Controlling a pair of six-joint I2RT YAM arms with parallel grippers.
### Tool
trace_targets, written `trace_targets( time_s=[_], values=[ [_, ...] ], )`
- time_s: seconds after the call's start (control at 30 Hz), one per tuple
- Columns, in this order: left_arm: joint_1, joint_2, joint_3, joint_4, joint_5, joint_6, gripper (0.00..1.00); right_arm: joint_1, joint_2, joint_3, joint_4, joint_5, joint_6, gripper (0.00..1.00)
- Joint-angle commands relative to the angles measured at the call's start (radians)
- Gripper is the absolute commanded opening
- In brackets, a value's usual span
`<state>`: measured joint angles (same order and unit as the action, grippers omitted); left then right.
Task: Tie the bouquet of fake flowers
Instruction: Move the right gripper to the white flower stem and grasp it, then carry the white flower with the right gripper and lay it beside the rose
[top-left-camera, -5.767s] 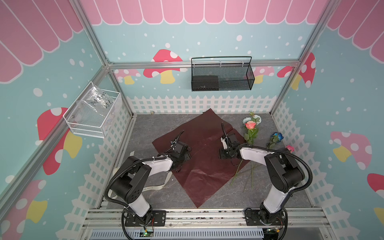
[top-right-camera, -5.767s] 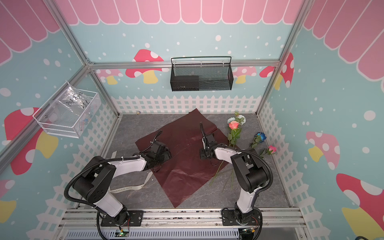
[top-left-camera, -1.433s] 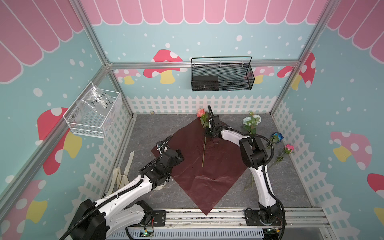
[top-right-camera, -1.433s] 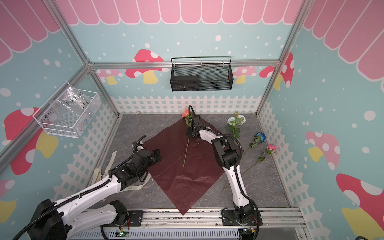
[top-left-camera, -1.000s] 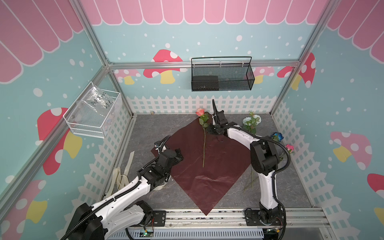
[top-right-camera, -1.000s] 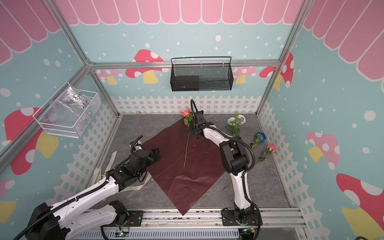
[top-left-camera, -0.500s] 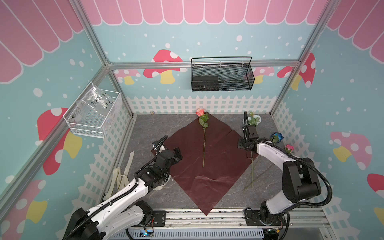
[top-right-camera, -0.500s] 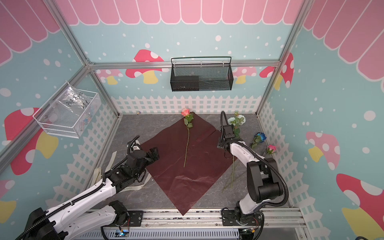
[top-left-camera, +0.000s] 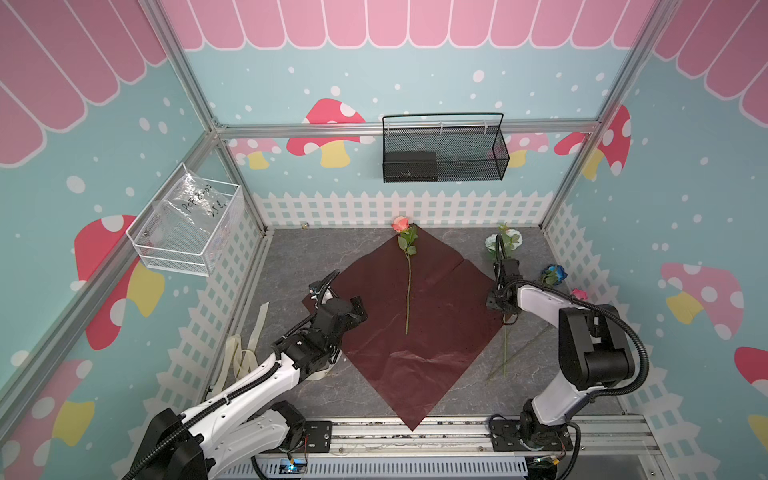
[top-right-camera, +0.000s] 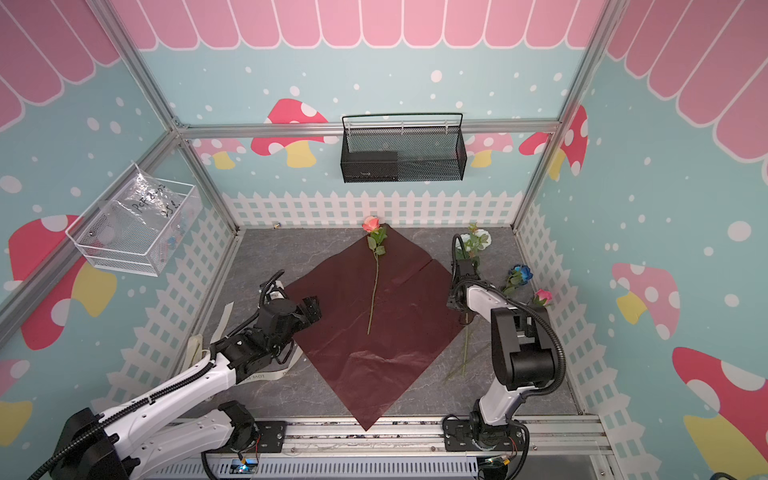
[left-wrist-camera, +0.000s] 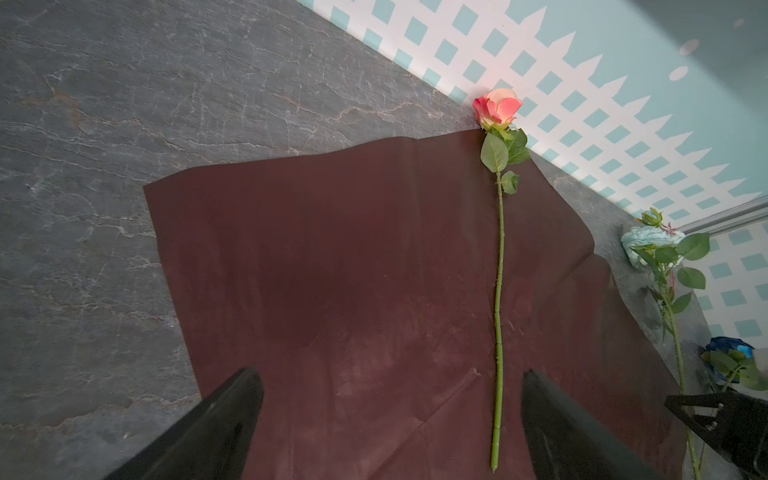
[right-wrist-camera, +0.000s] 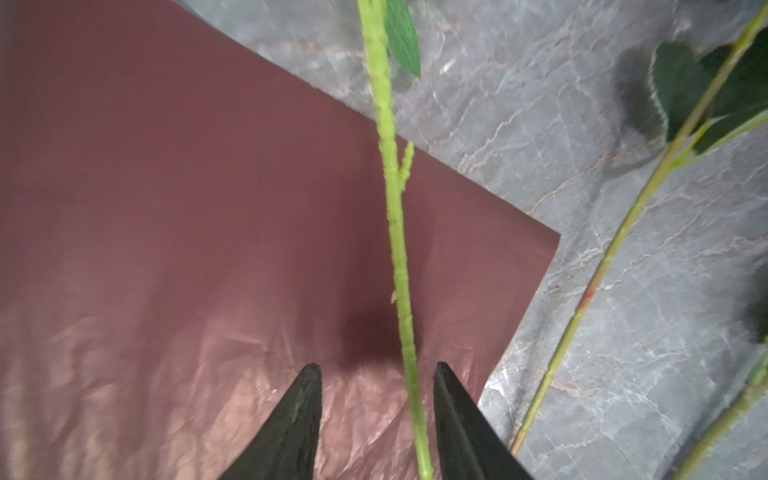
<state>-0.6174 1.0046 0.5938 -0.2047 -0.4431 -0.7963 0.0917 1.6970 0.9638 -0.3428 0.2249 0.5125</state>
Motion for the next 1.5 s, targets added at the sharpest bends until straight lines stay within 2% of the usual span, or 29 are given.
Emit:
trace_targets(
  time_s=[0.0,0.07,0.23,0.33,0.43,0.6,0.73,0.83,1.1,1.47],
  values=[
    [0.004,0.006,0.006,0.008,0.009,-0.006,0.99,-0.016,0.016,-0.018,0.016,0.023,-0.012,0.43],
    [0.004,0.006,0.005,0.008,0.009,-0.008,1.00,-0.025,0.019,-0.031,0.038,0.014,-0.016,0.35],
    [0.004,0.006,0.005,0.008,0.010,-0.012,1.00,-0.035,0.023,-0.015,0.050,0.032,-0.037,0.08],
    [0.005,0.005,0.002,0.010,0.012,-0.019,1.00,-0.035,0.000,0.002,0.041,0.045,-0.056,0.01],
    [0.005,0.001,-0.001,0.011,0.013,-0.021,1.00,-0.034,-0.057,0.012,0.034,0.030,-0.091,0.00],
    [0.004,-0.009,-0.015,0.035,0.009,-0.021,1.00,-0.021,-0.192,0.011,0.043,-0.079,-0.144,0.00],
    [0.005,-0.012,-0.019,0.036,0.002,-0.018,0.99,0.005,-0.282,0.016,0.060,-0.208,-0.109,0.00],
    [0.005,-0.012,-0.021,0.034,-0.001,-0.017,1.00,0.063,-0.291,0.020,0.094,-0.270,-0.070,0.00],
    [0.005,-0.014,-0.031,0.031,0.001,-0.022,1.00,0.266,-0.121,0.109,0.241,-0.279,0.049,0.00],
    [0.005,-0.018,-0.033,0.019,0.007,-0.018,1.00,0.392,0.175,0.350,0.270,-0.201,0.173,0.00]
  ],
)
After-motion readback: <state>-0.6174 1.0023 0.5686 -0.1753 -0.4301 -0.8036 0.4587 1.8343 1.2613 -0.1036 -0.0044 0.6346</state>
